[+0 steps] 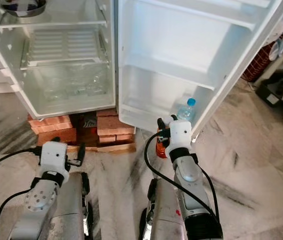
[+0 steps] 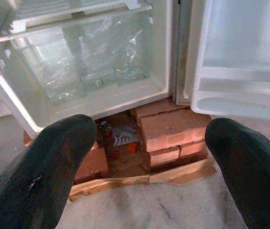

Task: Restocking fridge

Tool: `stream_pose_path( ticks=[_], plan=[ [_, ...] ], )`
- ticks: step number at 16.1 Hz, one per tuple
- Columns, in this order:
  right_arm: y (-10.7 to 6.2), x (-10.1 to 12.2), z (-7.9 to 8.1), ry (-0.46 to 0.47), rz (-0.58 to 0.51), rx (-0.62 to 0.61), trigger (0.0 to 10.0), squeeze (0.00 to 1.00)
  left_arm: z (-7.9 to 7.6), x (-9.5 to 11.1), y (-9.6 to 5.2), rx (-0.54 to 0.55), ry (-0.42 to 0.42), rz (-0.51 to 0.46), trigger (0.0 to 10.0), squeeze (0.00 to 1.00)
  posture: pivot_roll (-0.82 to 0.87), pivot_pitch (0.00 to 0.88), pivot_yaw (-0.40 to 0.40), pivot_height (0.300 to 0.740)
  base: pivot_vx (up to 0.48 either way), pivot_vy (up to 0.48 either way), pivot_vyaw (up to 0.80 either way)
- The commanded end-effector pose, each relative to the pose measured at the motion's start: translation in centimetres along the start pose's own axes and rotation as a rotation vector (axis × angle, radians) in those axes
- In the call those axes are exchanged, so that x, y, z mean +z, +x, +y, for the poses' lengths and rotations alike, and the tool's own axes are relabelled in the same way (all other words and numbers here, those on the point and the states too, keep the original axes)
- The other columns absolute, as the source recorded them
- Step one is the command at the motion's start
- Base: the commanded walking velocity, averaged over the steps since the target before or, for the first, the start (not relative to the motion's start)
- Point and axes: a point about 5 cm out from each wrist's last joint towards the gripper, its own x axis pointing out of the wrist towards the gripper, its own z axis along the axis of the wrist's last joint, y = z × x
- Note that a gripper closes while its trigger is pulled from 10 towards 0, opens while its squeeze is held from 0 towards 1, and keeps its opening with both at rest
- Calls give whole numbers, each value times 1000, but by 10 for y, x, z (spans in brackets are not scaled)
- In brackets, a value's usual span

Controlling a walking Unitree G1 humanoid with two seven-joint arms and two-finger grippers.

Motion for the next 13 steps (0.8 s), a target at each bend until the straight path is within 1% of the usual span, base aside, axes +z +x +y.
stream_pose_path(
  ticks=[1, 4, 13],
  plan=[
    [3, 7, -4, -7, -39, -13, 10000, 0, 0, 3, 0, 0, 2, -14, 10000, 0, 160, 162, -91, 573, 311, 0, 0],
    [5, 11, 0, 9, -60, 9, 10000, 0, 0, 3, 0, -5, 6, -16, 10000, 0, 160, 162, -89, 573, 339, 0, 0],
    [6, 13, 3, 10, -72, 39, 10000, 0, -3, 3, 0, -10, 3, -18, 10000, 0, 156, 165, -93, 573, 351, 0, 0]
  ],
)
